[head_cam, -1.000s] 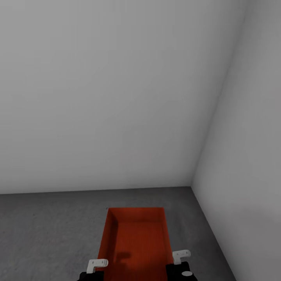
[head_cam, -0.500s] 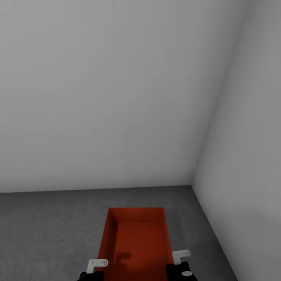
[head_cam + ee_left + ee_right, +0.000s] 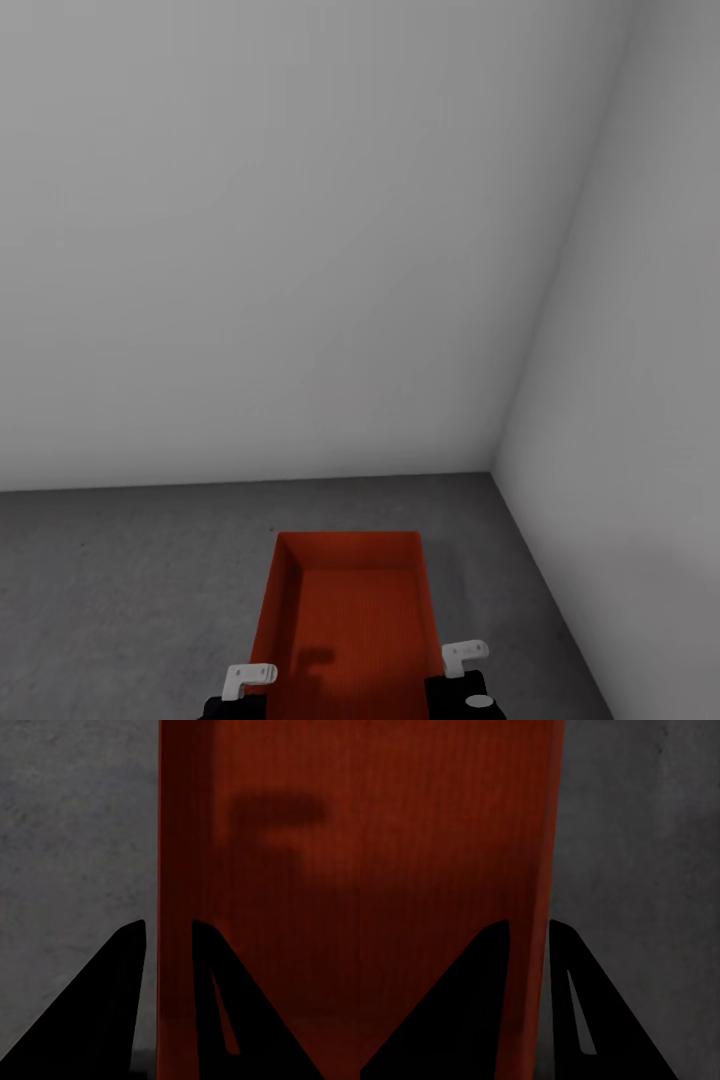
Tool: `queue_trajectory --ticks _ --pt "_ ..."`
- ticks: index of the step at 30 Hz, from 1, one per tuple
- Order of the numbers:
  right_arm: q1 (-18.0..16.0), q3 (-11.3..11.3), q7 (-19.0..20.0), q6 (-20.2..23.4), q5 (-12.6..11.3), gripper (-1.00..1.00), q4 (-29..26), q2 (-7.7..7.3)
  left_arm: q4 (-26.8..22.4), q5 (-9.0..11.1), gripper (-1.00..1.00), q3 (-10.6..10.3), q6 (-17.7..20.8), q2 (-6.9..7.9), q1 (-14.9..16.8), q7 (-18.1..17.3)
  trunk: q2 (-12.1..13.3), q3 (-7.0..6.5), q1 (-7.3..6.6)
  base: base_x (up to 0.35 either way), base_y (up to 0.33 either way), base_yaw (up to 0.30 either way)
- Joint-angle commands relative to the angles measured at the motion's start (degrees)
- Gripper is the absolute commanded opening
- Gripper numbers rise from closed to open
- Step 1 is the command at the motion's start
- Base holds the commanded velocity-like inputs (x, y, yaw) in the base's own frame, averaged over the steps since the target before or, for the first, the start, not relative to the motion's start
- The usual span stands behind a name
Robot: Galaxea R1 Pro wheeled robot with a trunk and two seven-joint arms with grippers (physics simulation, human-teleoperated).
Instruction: Move the two storage containers from the living room to the garage. In the garage, place one container on the floor and stack the other container on top of it (either order is fine).
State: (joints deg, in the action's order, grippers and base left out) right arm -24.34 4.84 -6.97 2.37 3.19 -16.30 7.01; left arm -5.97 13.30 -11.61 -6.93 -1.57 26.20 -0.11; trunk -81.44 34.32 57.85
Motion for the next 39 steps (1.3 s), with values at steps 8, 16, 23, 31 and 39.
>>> queue_trajectory --ticks 8,16,23,31,39 --pt "0.0 1.6 -1.0 0.3 -0.8 -1.0 0.2 -1.73 -0.2 0.1 -1.0 -0.3 -0.4 0.16 0.1 0.7 -3.2 1.49 1.76 0.0 0.0 0.0" --pt "0.0 1.6 -1.0 0.3 -0.8 -1.0 0.2 -1.73 -0.2 0.1 -1.0 -0.3 -0.4 0.16 0.1 0.7 -6.5 2.92 3.52 0.0 0.0 0.0" --pt "0.0 1.6 -1.0 0.3 -0.8 -1.0 0.2 -1.73 -0.2 0.1 -1.0 -0.3 -0.4 0.16 0.1 0.7 -9.3 4.18 5.05 0.0 0.0 0.0" --pt "0.0 1.6 -1.0 0.3 -0.8 -1.0 0.2 -1.73 -0.2 0.1 -1.0 -0.3 -0.4 0.16 0.1 0.7 -12.5 5.62 6.81 0.0 0.0 0.0" --pt "0.0 1.6 -1.0 0.3 -0.8 -1.0 0.2 -1.73 -0.2 0.1 -1.0 -0.3 -0.4 0.16 0.1 0.7 -14.5 6.51 7.91 0.0 0.0 0.0"
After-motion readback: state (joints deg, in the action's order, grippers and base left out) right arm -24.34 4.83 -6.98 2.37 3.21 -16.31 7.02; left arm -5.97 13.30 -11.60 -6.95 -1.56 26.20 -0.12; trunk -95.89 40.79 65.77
